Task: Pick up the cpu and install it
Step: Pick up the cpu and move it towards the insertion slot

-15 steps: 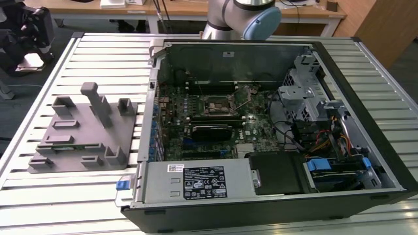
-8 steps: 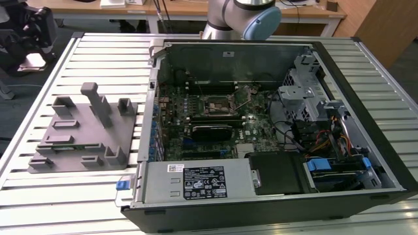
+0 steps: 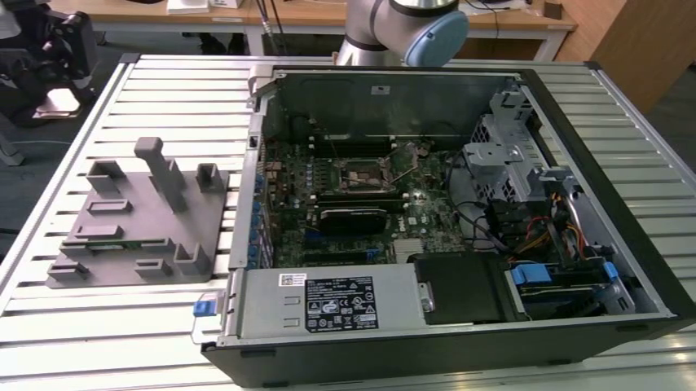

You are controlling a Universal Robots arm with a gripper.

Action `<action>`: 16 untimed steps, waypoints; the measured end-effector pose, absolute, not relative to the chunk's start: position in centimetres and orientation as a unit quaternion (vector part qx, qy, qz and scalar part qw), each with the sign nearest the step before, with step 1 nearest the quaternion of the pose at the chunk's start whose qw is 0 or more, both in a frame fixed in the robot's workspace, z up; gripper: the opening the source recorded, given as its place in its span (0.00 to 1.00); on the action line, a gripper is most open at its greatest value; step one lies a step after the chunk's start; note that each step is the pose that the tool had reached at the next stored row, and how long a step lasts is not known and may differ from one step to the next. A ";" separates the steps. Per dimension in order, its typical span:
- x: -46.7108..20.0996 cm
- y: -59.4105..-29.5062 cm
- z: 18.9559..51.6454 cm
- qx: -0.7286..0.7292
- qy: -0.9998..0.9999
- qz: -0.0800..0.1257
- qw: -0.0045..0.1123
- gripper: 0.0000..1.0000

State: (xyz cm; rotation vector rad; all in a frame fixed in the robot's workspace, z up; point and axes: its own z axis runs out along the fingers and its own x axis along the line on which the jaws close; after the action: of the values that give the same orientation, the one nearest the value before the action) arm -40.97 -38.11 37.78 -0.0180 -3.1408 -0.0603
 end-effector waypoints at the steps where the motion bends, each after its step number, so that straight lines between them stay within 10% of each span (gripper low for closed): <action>1: -40.9 -38.1 37.8 -0.006 -1.000 -0.019 0.000 0.54; 16: -40.3 -38.1 37.8 -0.006 -1.000 -0.019 0.000 0.54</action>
State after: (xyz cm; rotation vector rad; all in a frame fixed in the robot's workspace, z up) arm -40.28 -38.09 37.77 -0.0180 -3.1408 -0.0604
